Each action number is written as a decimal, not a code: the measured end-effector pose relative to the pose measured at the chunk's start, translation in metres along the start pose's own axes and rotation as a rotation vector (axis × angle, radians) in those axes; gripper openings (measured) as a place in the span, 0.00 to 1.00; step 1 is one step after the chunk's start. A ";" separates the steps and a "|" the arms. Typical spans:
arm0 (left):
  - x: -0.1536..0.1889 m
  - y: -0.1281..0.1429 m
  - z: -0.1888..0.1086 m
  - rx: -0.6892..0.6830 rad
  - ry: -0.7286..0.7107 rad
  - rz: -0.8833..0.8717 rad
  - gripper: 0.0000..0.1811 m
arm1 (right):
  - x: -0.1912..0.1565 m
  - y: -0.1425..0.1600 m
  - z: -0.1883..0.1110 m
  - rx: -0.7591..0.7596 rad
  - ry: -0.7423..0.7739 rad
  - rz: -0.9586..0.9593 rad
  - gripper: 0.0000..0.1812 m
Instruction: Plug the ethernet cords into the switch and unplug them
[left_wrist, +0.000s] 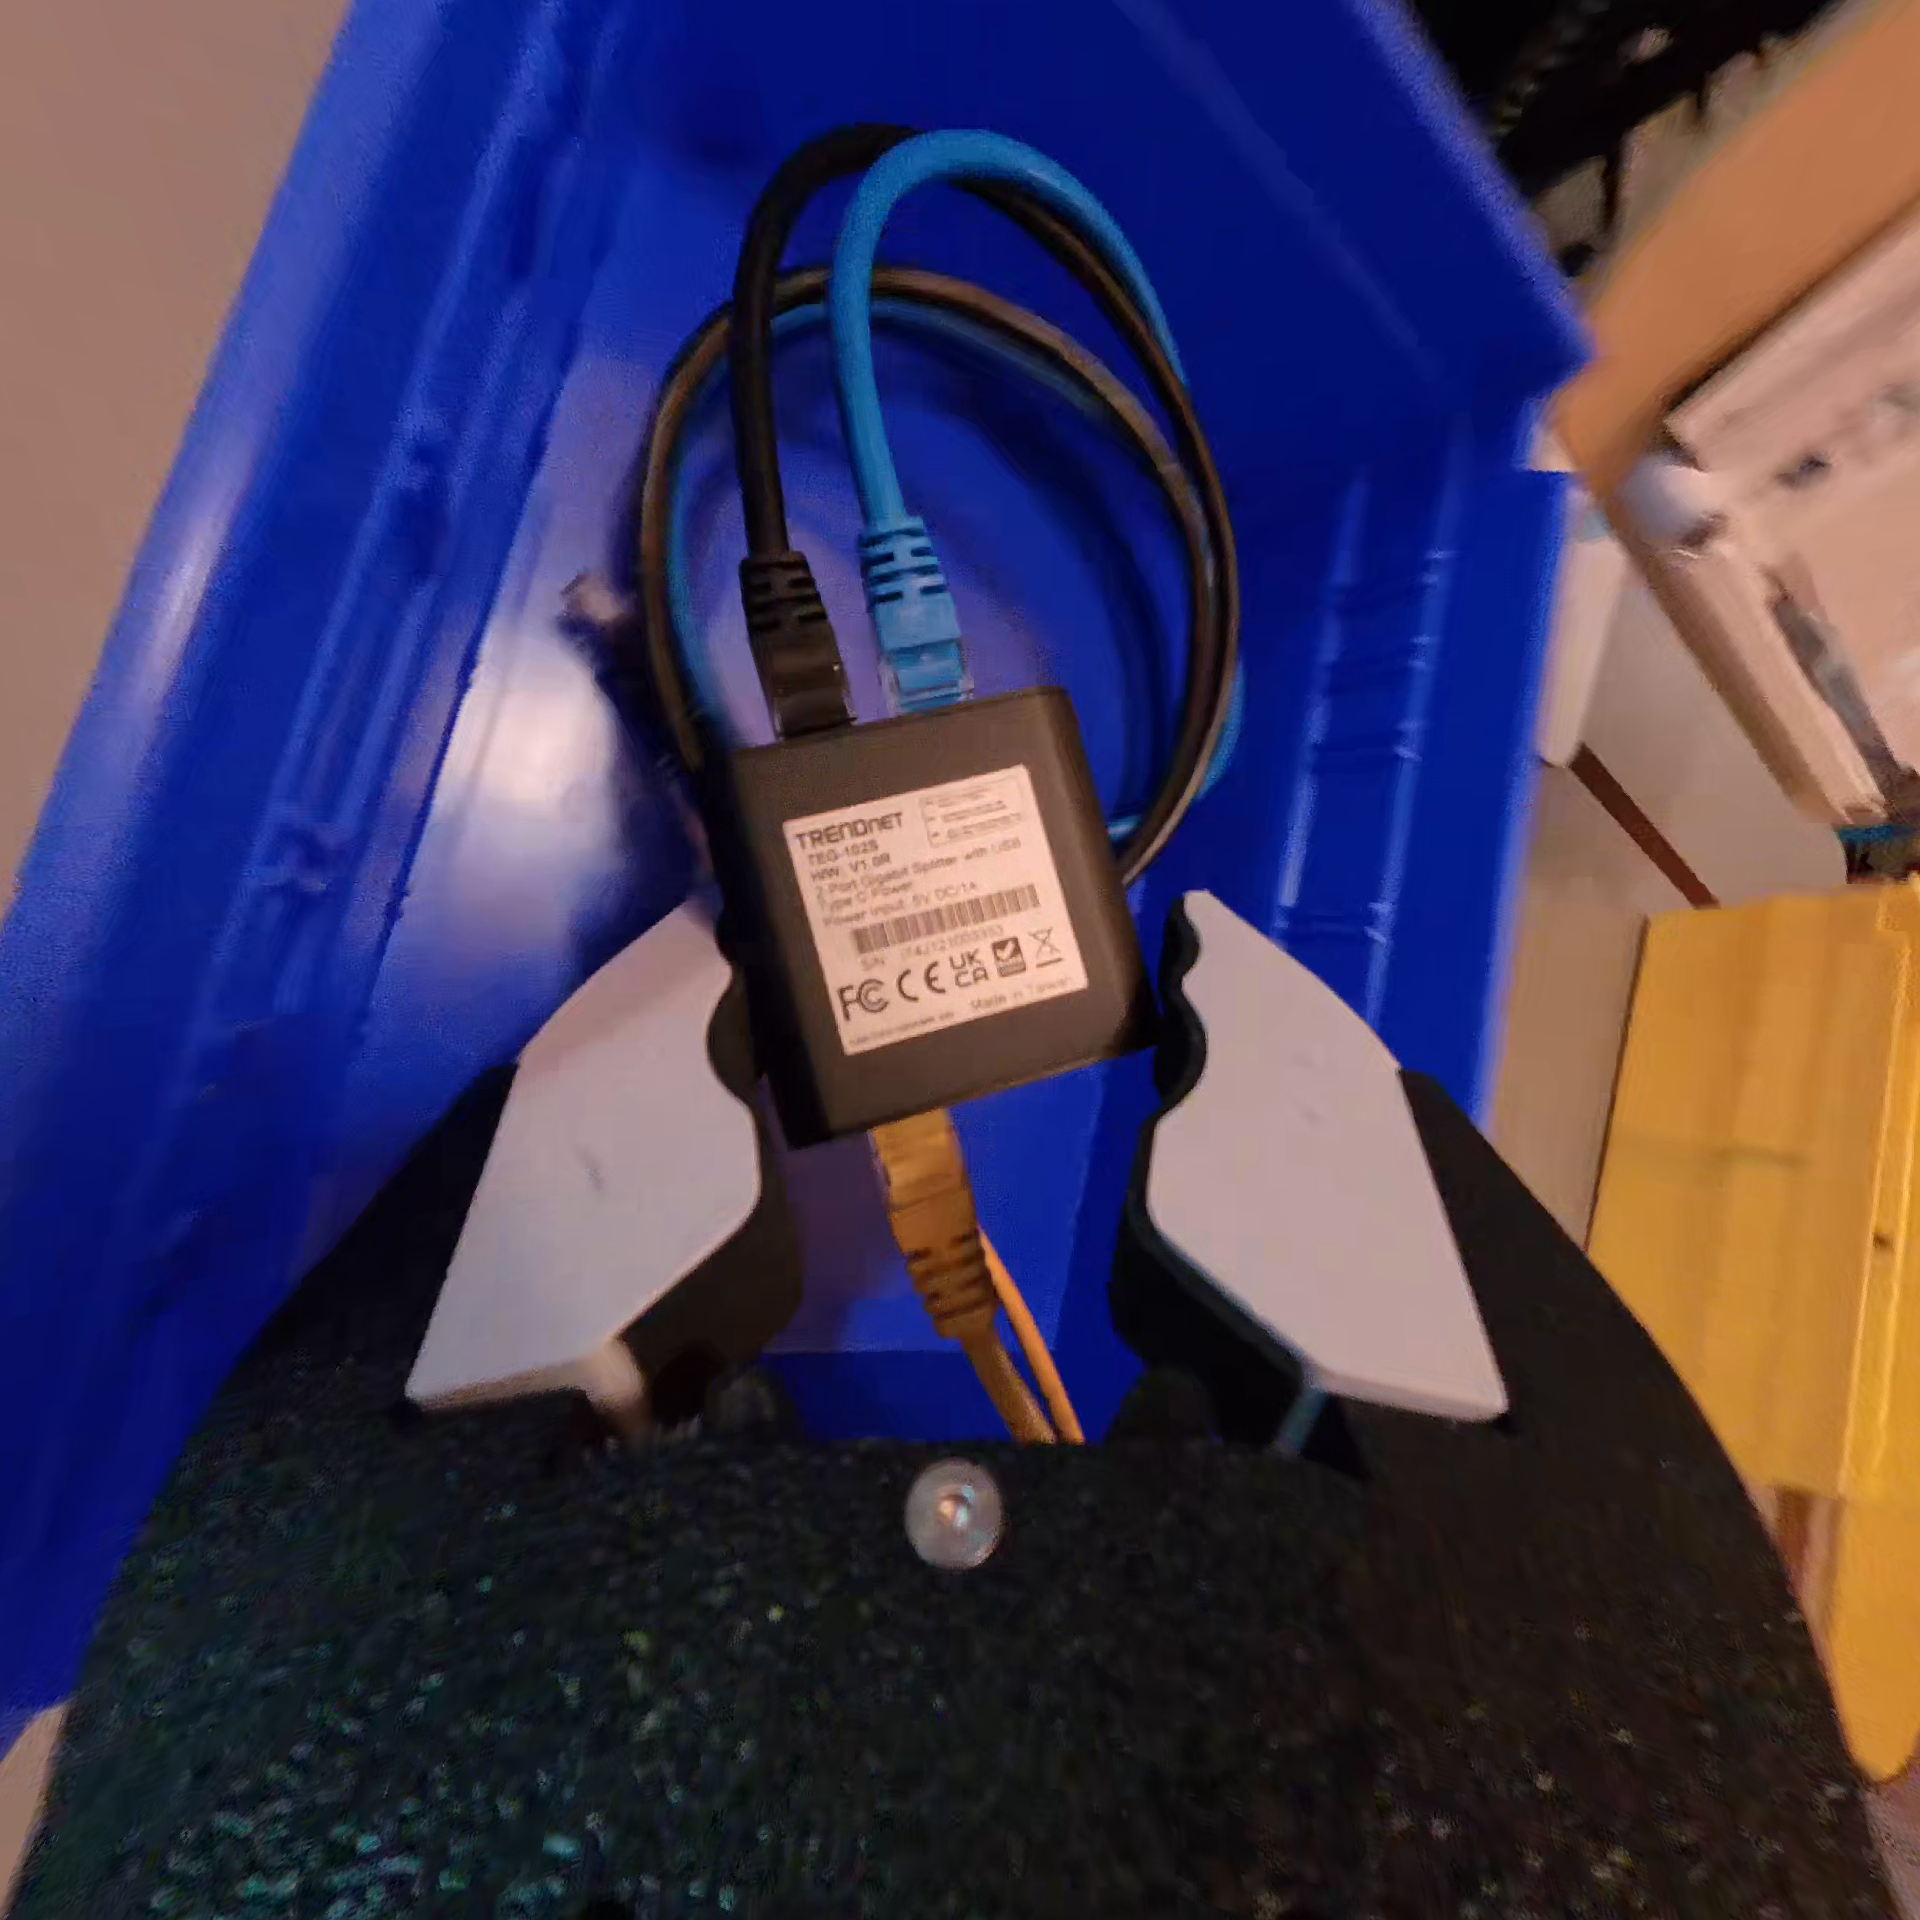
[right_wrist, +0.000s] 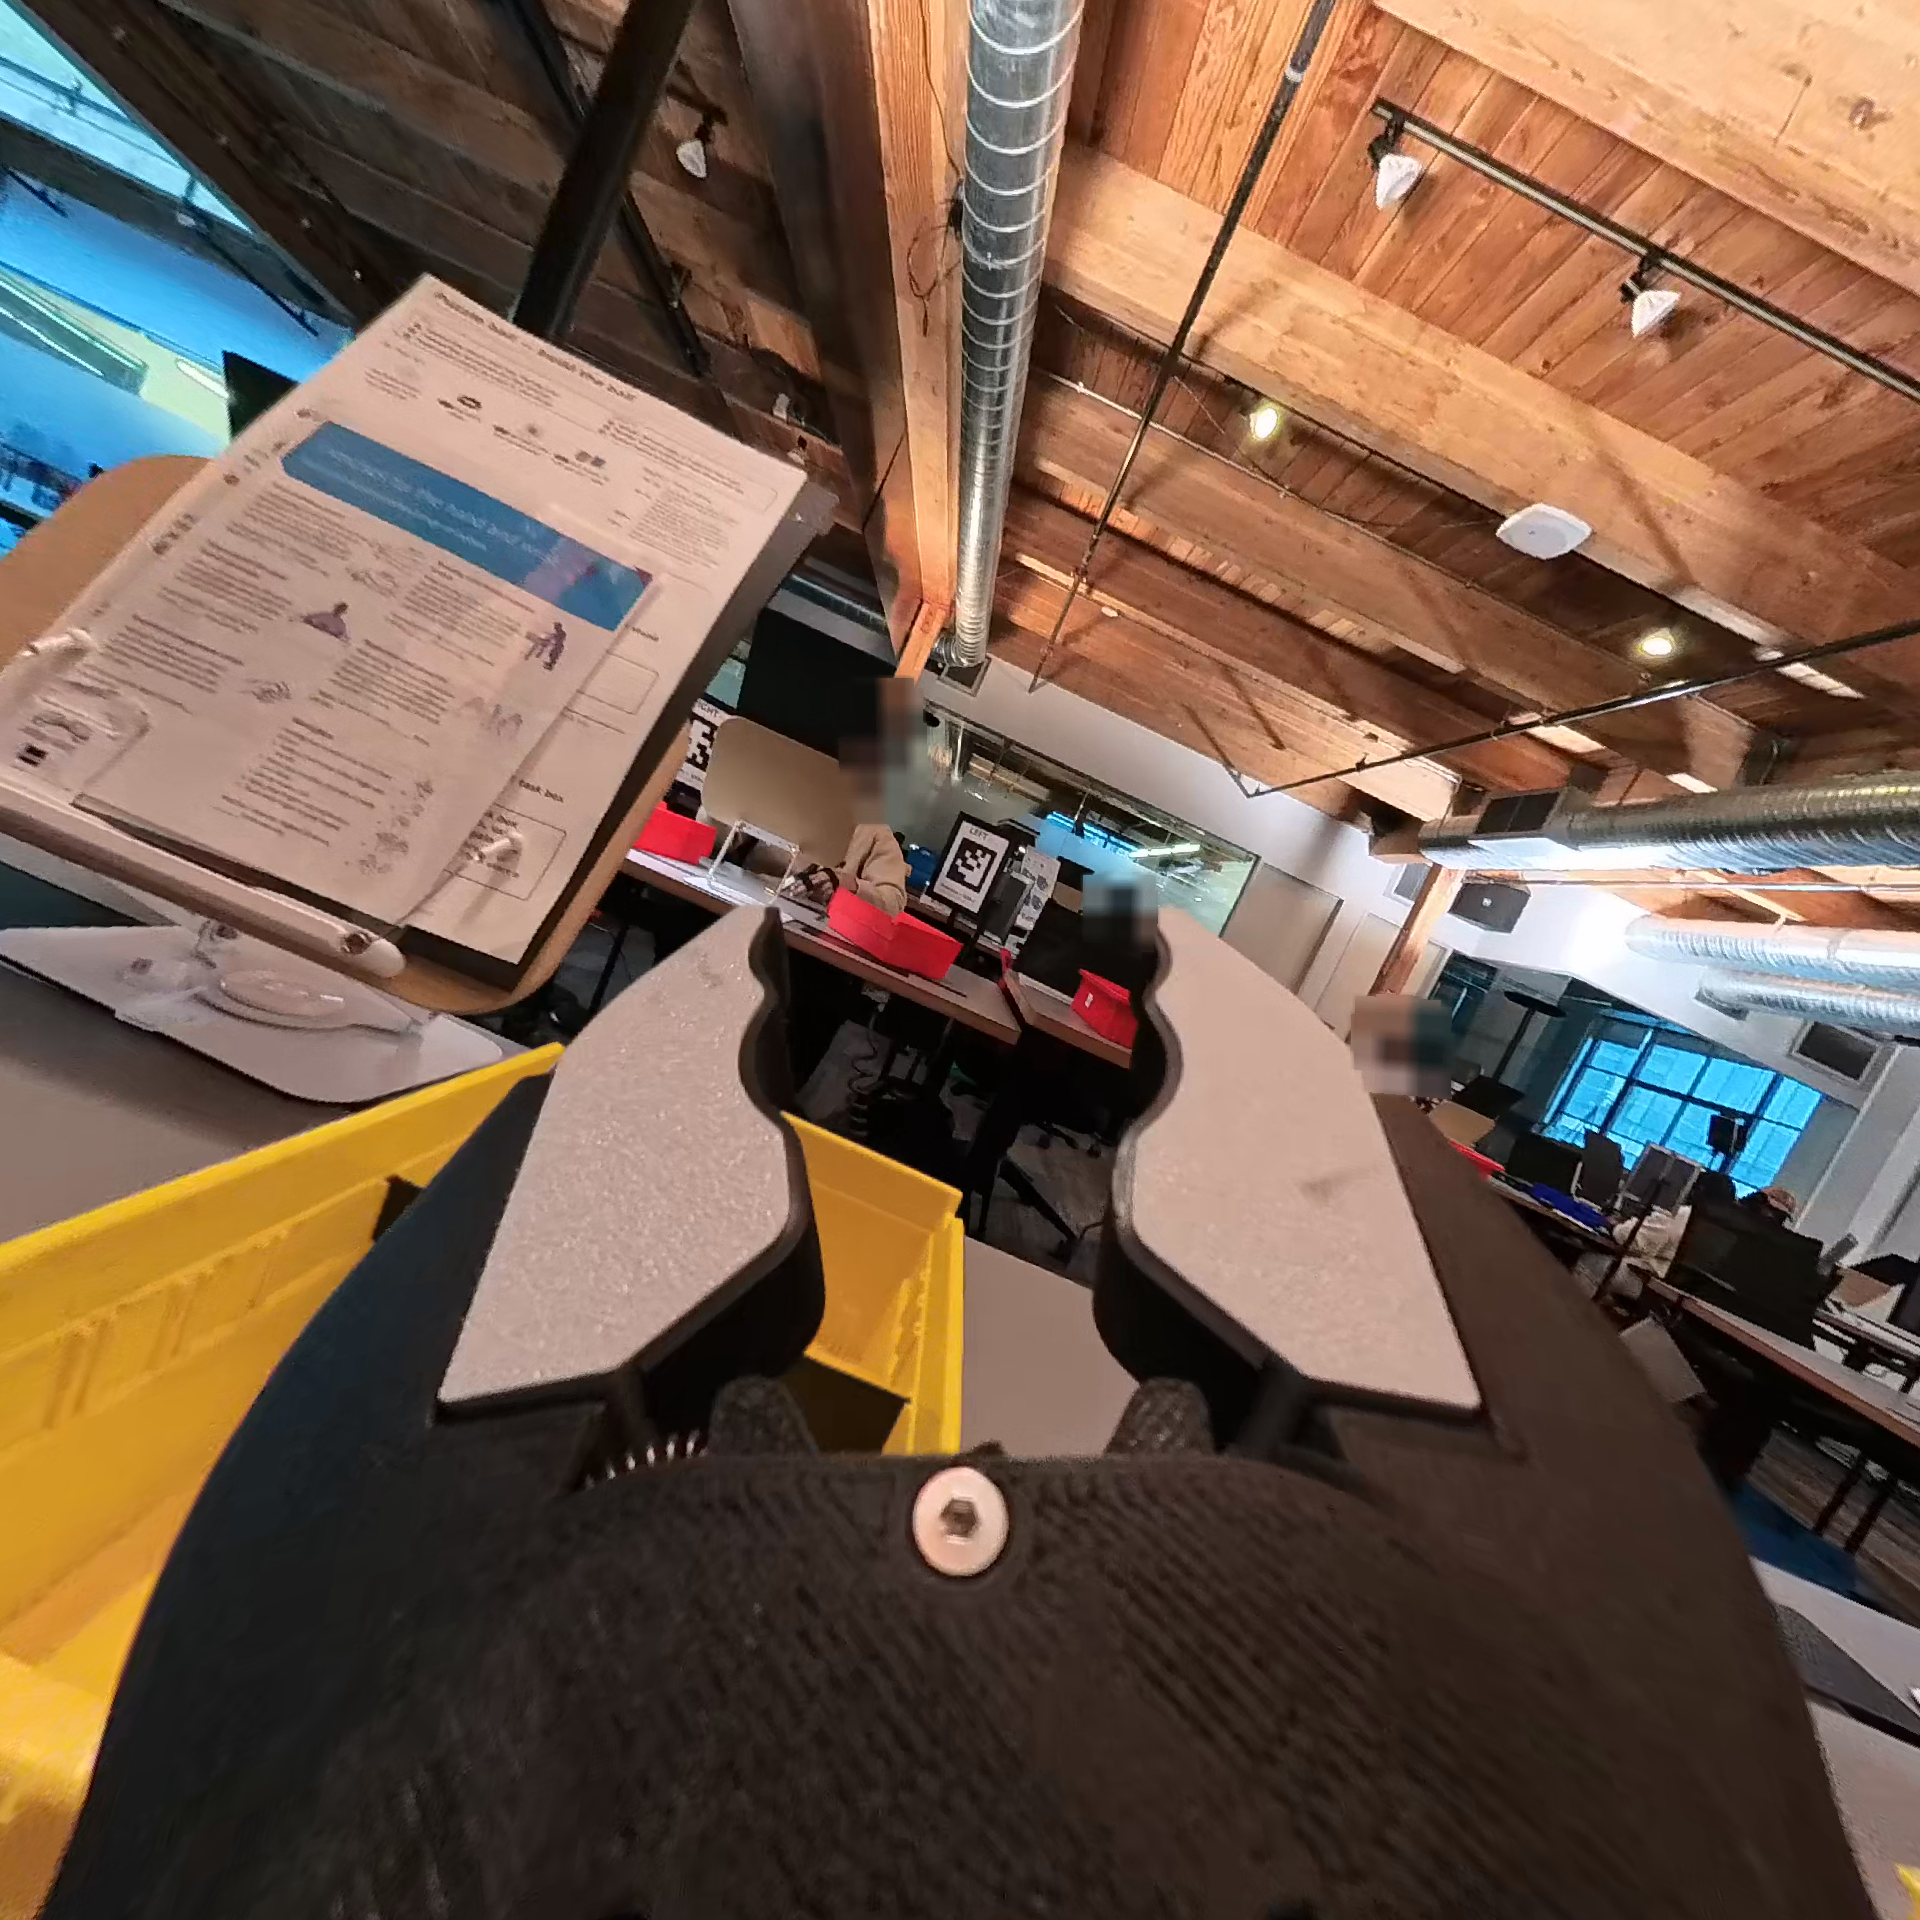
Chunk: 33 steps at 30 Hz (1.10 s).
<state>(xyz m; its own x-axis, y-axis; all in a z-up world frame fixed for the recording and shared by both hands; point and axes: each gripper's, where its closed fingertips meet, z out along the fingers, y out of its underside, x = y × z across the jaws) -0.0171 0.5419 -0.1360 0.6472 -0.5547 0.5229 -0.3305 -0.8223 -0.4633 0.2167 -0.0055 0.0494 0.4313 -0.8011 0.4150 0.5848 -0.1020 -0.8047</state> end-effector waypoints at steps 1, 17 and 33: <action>0.008 -0.003 -0.006 0.012 0.006 0.062 0.41 | -0.002 -0.003 0.001 0.005 -0.005 -0.002 0.35; 0.178 -0.029 -0.224 0.455 0.115 1.000 0.40 | -0.093 -0.102 0.007 0.197 -0.379 0.411 0.31; 0.211 0.209 -0.121 0.143 0.523 1.299 0.40 | -0.227 -0.160 -0.085 -0.226 -0.968 0.981 0.28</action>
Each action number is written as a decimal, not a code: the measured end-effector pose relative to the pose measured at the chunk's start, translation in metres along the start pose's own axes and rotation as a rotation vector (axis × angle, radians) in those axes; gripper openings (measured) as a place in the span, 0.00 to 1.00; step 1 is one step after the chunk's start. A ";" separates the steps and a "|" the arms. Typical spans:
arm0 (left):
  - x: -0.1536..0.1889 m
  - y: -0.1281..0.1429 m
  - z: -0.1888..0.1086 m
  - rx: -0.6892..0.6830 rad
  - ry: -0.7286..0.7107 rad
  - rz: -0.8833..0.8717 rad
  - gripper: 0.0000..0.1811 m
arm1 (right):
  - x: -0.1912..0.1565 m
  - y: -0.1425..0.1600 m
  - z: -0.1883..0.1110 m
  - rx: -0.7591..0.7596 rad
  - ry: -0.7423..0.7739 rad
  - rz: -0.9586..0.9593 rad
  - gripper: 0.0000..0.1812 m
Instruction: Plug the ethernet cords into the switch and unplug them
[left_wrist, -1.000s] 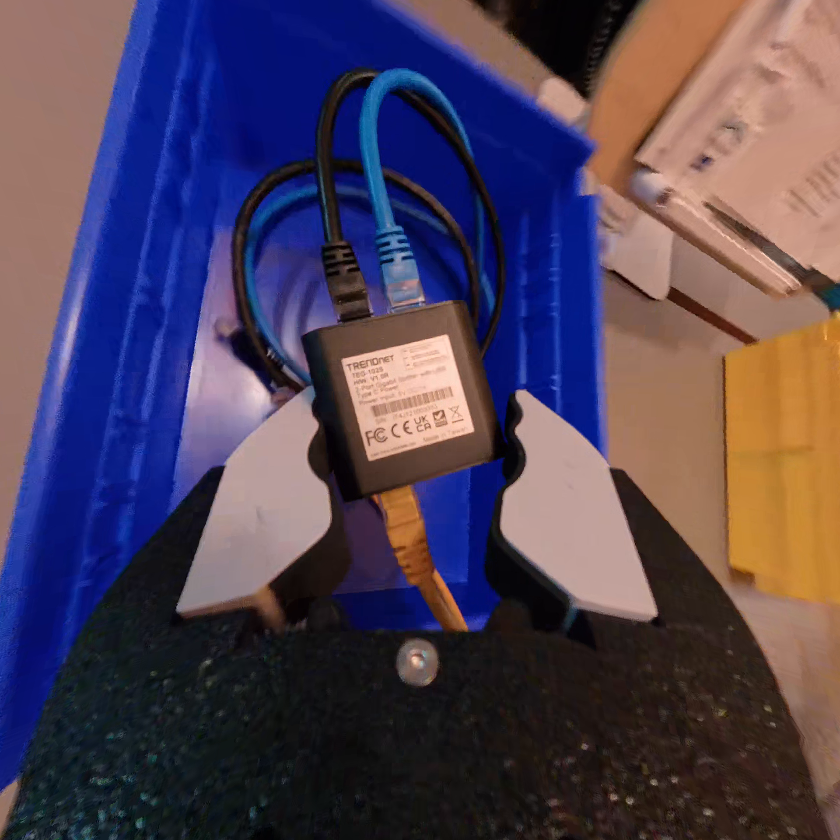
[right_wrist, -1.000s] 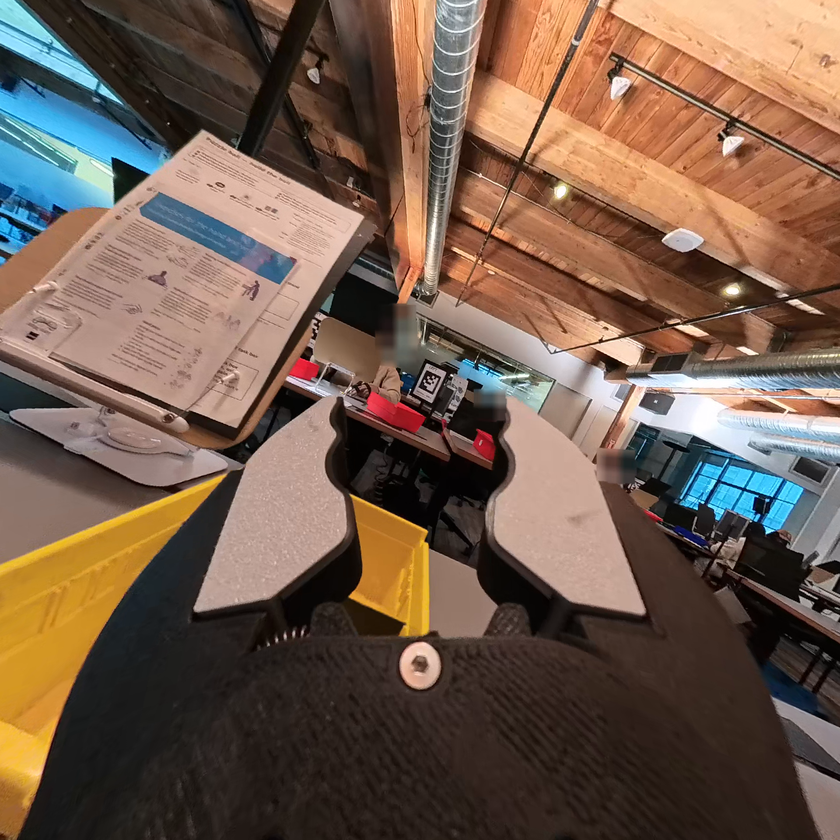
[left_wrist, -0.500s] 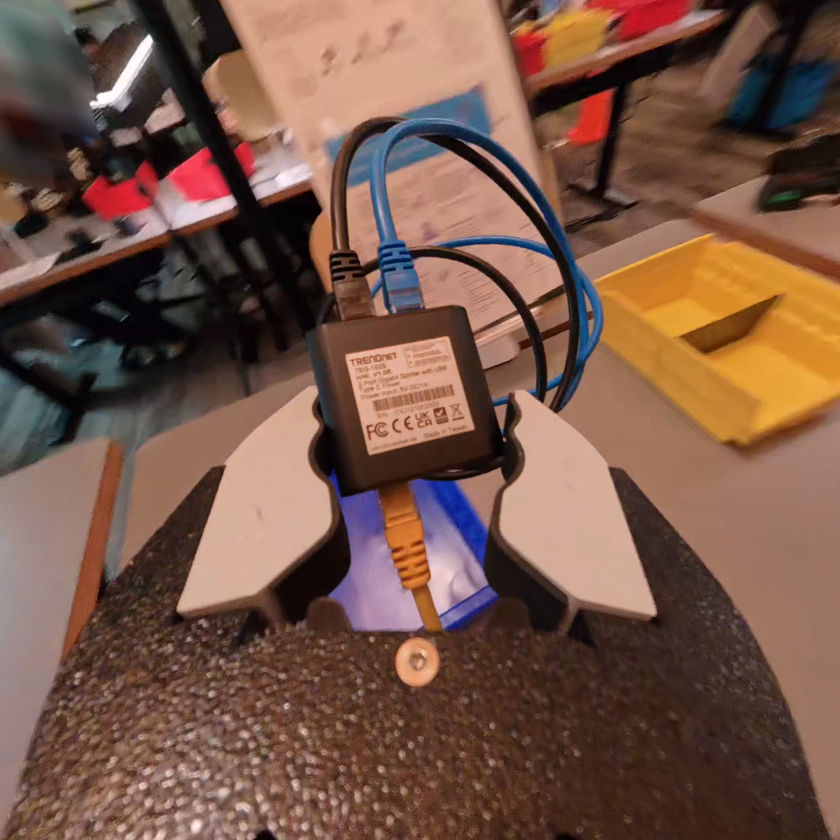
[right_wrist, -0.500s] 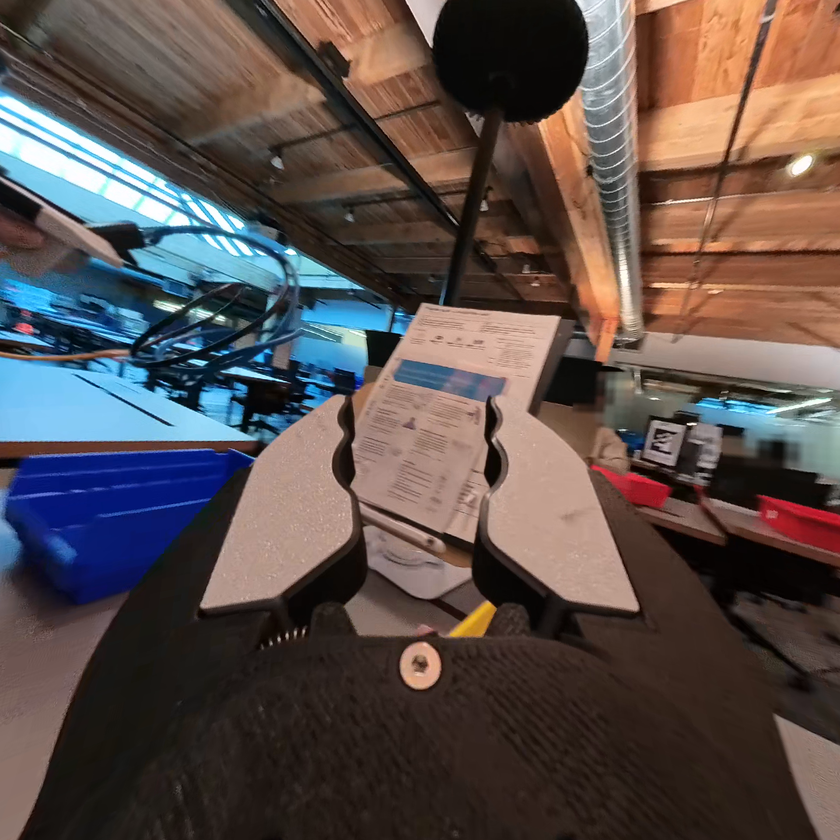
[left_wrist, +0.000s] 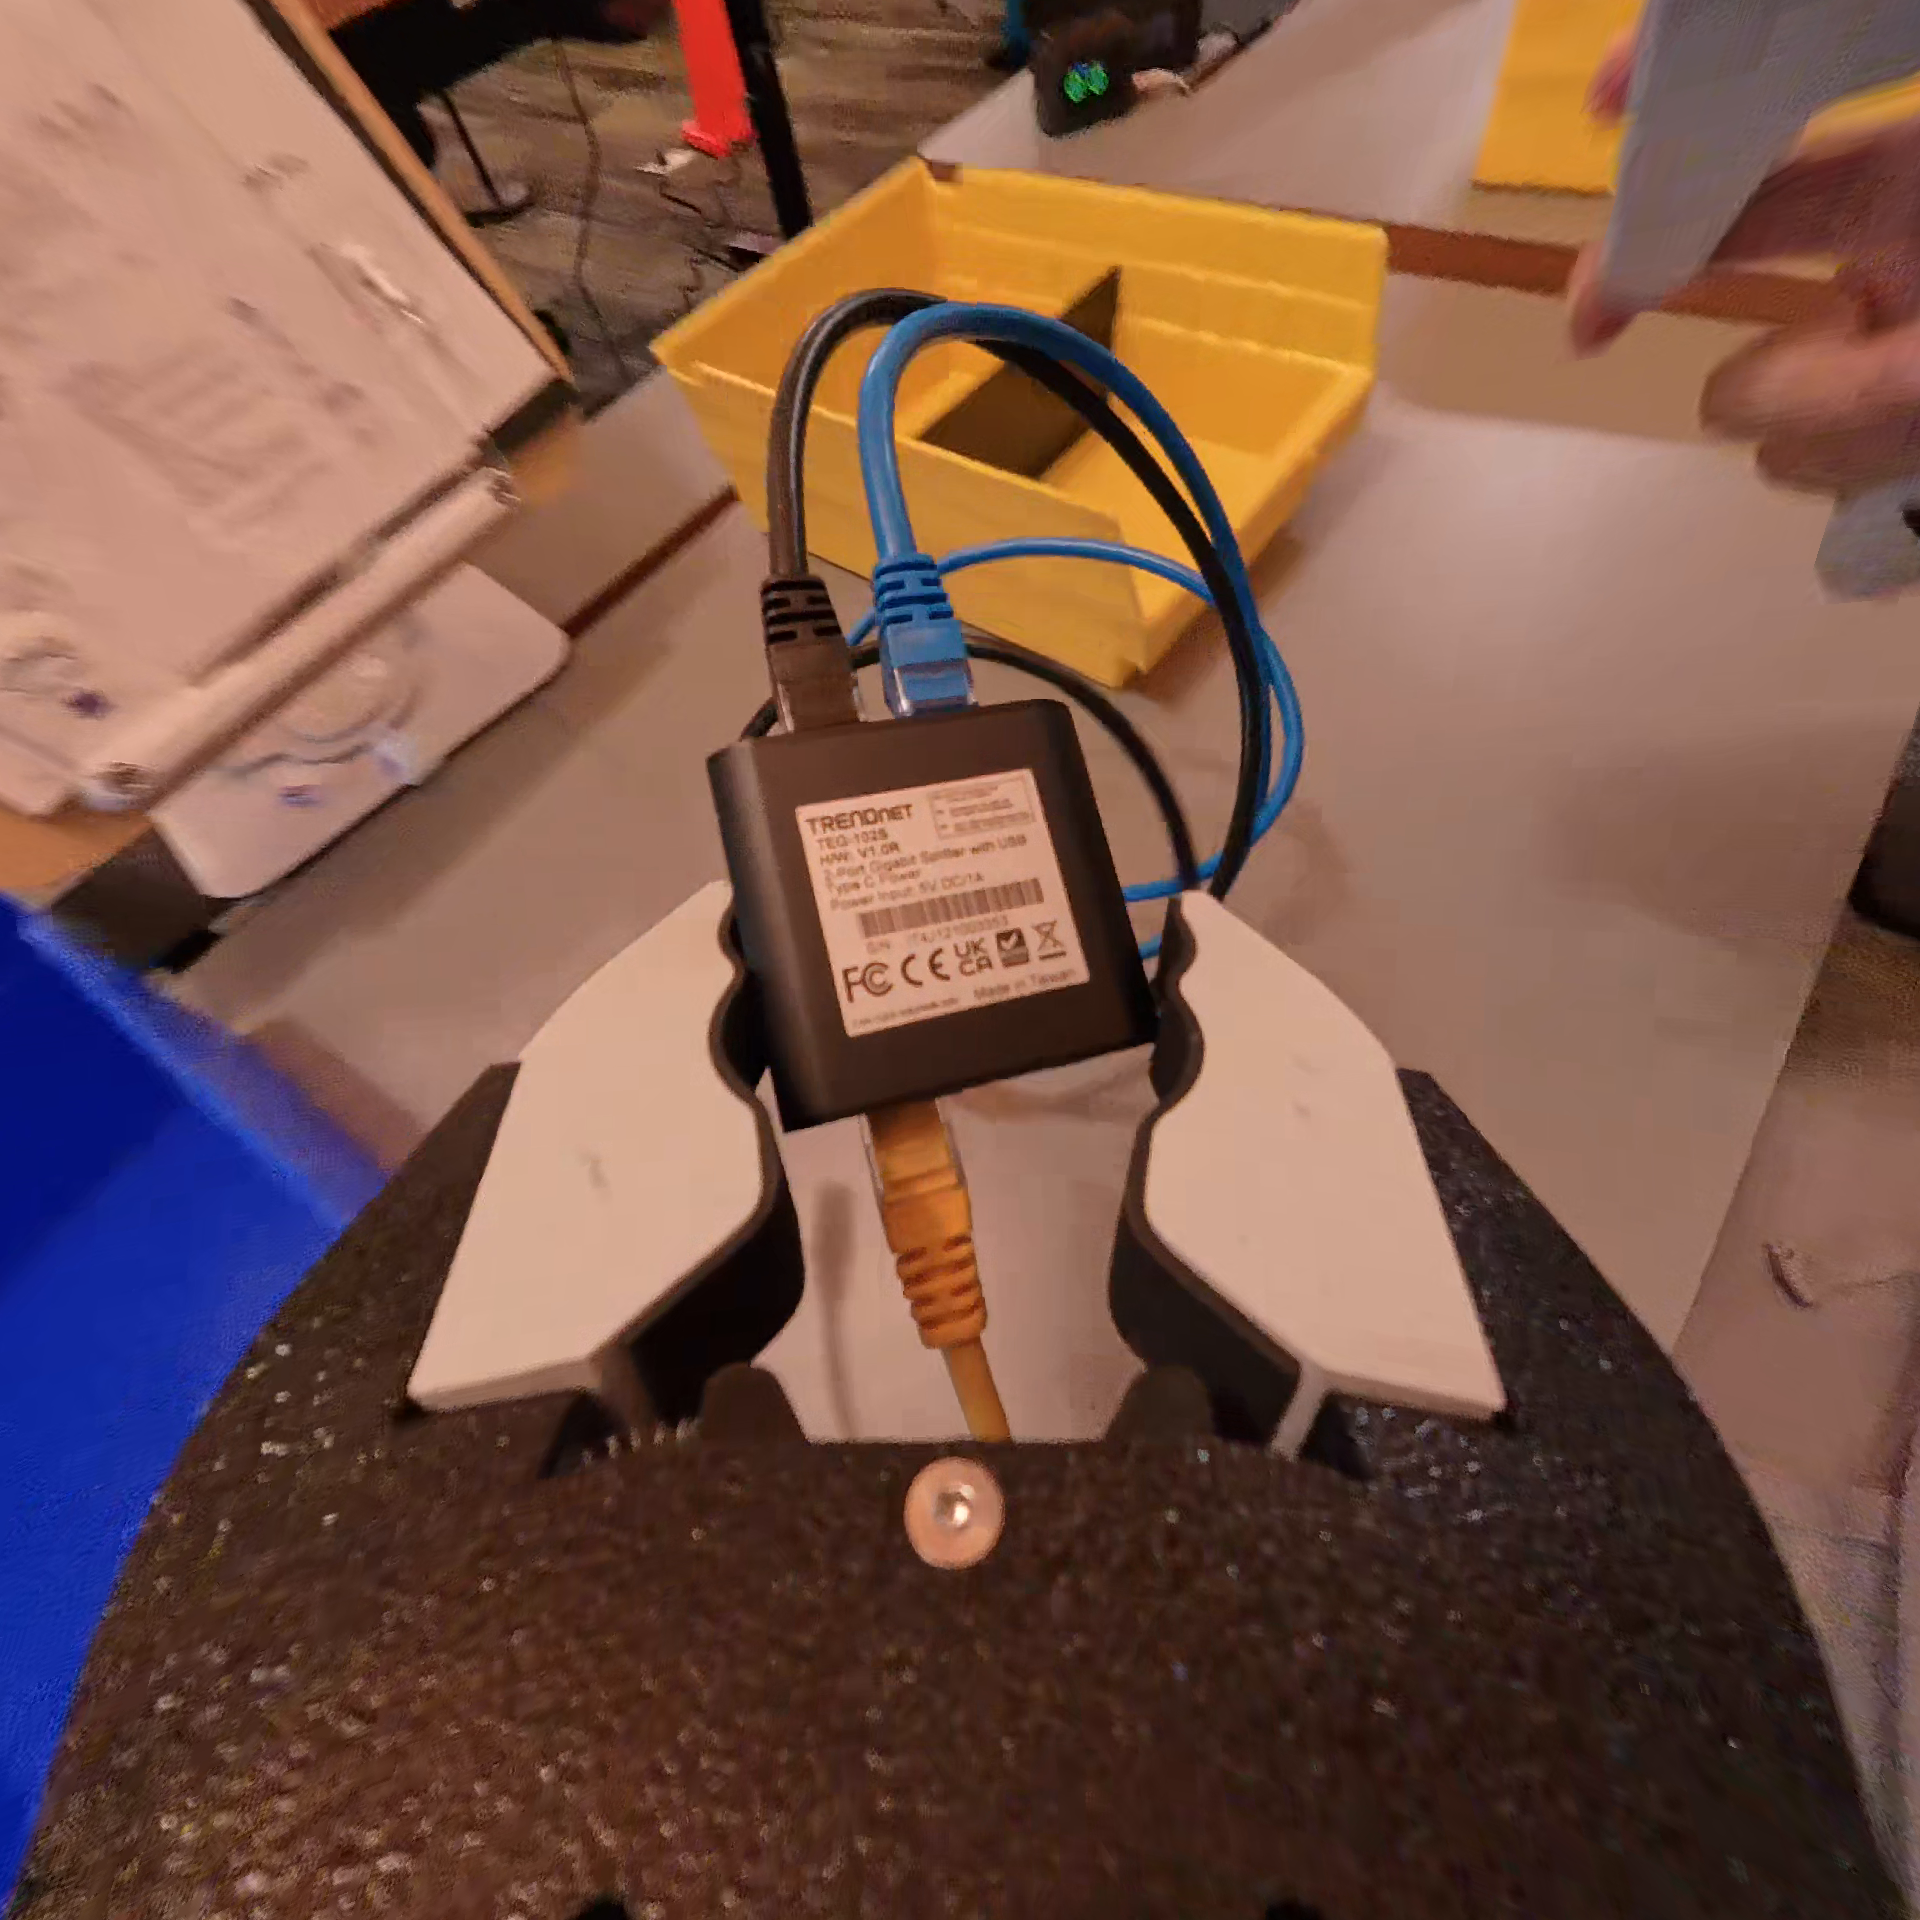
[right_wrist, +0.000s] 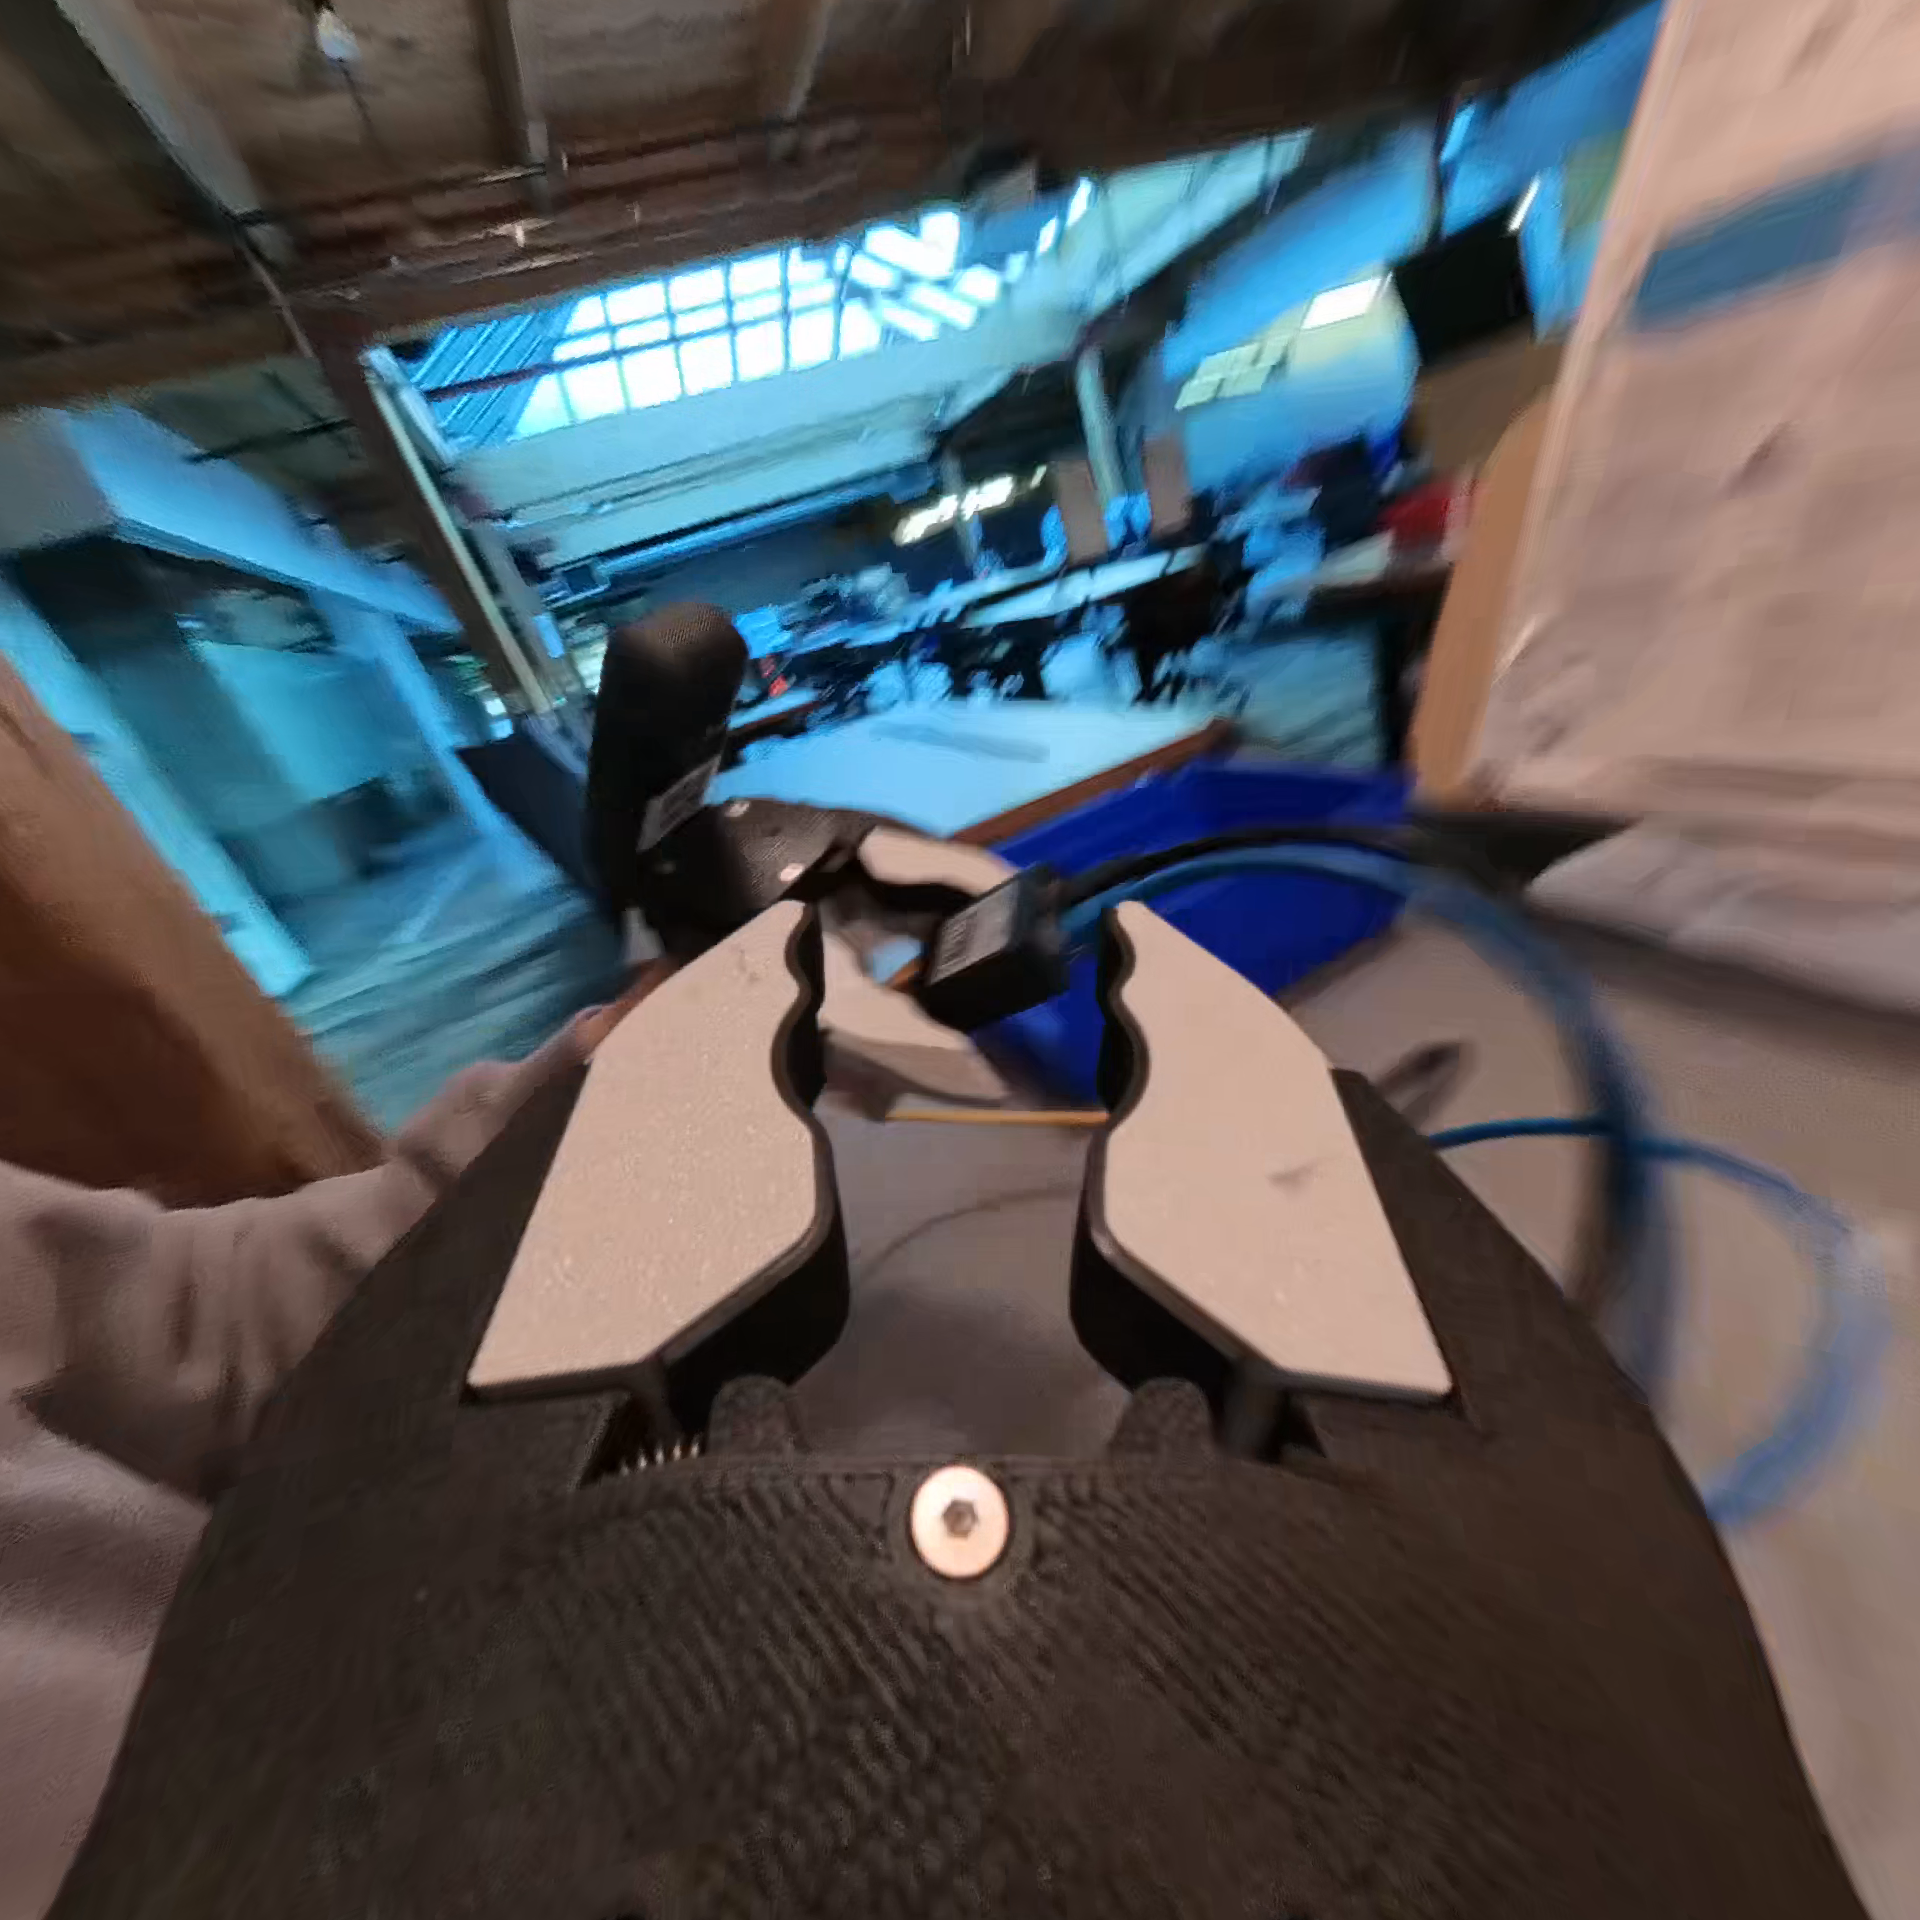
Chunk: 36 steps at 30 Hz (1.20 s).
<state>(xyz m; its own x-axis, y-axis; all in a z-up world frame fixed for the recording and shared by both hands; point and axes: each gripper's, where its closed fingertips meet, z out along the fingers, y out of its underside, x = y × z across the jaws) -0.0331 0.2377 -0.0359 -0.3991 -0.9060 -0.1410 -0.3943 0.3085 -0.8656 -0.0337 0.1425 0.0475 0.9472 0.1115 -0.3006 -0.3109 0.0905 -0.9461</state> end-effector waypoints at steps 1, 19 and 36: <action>0.009 0.010 0.010 -0.005 0.012 0.016 0.40 | -0.002 0.030 0.009 -0.060 -0.006 0.067 0.28; 0.068 0.056 0.017 0.106 0.096 0.349 0.40 | 0.013 0.118 0.033 0.131 -0.004 0.693 0.09; 0.086 0.013 -0.016 0.347 0.151 0.203 0.44 | 0.000 0.088 -0.004 0.370 0.126 0.835 0.08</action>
